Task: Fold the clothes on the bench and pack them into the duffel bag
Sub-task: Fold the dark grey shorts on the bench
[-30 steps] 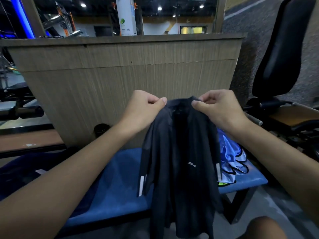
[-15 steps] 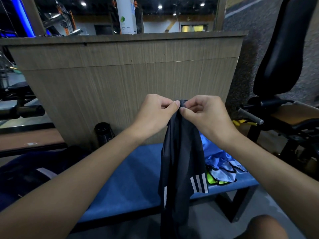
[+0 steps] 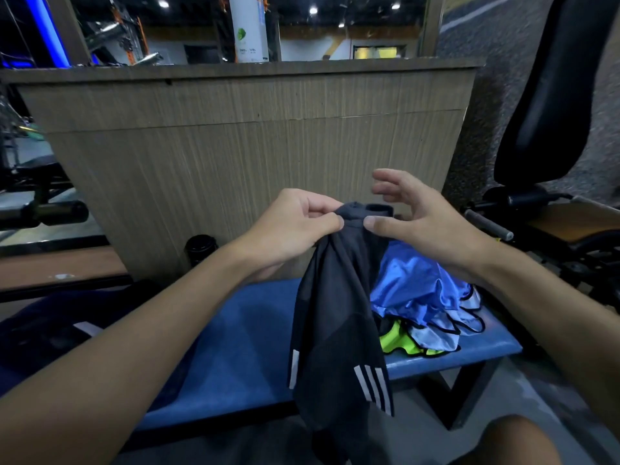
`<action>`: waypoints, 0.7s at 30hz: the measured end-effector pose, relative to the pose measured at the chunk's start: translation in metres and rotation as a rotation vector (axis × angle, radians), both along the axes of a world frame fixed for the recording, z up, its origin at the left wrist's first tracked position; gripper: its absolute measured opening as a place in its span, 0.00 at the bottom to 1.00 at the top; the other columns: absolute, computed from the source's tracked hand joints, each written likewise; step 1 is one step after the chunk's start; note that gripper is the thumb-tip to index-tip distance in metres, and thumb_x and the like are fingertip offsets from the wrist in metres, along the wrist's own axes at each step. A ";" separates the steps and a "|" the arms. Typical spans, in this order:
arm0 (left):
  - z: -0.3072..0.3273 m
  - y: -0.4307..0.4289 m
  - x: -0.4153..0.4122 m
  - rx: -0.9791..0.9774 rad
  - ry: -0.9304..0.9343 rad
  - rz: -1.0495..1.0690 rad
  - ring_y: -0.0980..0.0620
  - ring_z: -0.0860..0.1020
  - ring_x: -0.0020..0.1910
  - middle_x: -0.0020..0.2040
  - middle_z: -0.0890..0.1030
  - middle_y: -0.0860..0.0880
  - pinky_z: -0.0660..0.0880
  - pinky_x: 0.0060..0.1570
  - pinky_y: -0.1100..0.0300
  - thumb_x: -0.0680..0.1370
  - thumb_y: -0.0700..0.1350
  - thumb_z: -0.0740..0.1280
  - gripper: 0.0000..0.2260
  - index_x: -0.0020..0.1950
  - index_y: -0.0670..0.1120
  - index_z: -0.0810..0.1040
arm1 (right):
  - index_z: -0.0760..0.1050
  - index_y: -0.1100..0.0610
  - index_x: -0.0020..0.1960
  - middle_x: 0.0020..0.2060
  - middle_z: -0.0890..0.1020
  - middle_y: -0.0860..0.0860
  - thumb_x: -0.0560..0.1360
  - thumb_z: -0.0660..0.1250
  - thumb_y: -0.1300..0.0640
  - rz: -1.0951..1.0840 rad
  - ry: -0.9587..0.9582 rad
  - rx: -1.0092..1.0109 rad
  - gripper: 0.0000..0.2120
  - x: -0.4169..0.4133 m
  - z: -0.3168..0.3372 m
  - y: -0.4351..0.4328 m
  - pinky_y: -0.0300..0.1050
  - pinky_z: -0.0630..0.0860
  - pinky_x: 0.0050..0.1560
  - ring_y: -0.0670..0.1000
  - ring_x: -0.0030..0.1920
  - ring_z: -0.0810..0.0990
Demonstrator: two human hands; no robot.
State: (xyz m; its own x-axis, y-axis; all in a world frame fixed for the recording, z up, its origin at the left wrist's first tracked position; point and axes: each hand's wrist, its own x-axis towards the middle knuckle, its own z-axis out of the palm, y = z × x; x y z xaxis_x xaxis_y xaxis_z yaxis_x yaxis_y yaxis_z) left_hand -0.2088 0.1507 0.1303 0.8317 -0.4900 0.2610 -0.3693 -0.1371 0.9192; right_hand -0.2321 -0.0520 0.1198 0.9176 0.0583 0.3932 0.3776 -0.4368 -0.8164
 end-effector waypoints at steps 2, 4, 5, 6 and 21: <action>0.001 0.003 0.000 0.005 0.009 -0.055 0.50 0.85 0.50 0.49 0.86 0.44 0.79 0.48 0.63 0.80 0.32 0.63 0.11 0.56 0.39 0.83 | 0.66 0.47 0.72 0.62 0.78 0.47 0.65 0.77 0.48 0.123 0.098 0.001 0.38 -0.001 0.001 -0.006 0.45 0.71 0.65 0.44 0.65 0.74; 0.000 0.004 -0.001 0.019 -0.004 -0.076 0.50 0.85 0.49 0.48 0.86 0.43 0.79 0.47 0.63 0.80 0.32 0.63 0.11 0.55 0.40 0.83 | 0.73 0.54 0.67 0.56 0.82 0.51 0.66 0.75 0.49 0.197 0.141 -0.020 0.31 -0.003 0.004 -0.008 0.46 0.75 0.62 0.46 0.58 0.80; -0.001 0.005 -0.001 0.023 -0.012 -0.076 0.50 0.85 0.49 0.48 0.86 0.43 0.79 0.48 0.63 0.80 0.32 0.63 0.11 0.55 0.41 0.83 | 0.78 0.58 0.60 0.51 0.84 0.52 0.68 0.73 0.51 0.218 0.140 -0.060 0.23 -0.005 0.006 -0.007 0.45 0.77 0.57 0.47 0.51 0.82; -0.002 0.005 -0.001 0.021 -0.012 -0.071 0.50 0.85 0.49 0.48 0.87 0.43 0.79 0.47 0.63 0.80 0.32 0.63 0.11 0.55 0.41 0.83 | 0.80 0.60 0.53 0.44 0.83 0.52 0.71 0.72 0.52 0.223 0.119 -0.112 0.15 -0.006 0.007 -0.005 0.45 0.76 0.49 0.47 0.44 0.80; -0.032 -0.004 -0.001 -0.064 -0.084 0.114 0.57 0.83 0.43 0.43 0.85 0.51 0.79 0.45 0.64 0.78 0.33 0.66 0.08 0.49 0.44 0.82 | 0.80 0.55 0.47 0.39 0.83 0.45 0.78 0.67 0.60 0.036 -0.232 -0.345 0.04 -0.007 0.018 0.006 0.30 0.73 0.43 0.39 0.40 0.79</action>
State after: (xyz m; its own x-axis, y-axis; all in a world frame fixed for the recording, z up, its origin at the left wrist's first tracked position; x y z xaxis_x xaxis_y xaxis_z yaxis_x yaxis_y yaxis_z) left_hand -0.2096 0.1469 0.0980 0.8550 -0.3740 0.3593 -0.4304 -0.1251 0.8939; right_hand -0.2390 -0.0455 0.1376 0.8018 0.2536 0.5411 0.5547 -0.6527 -0.5161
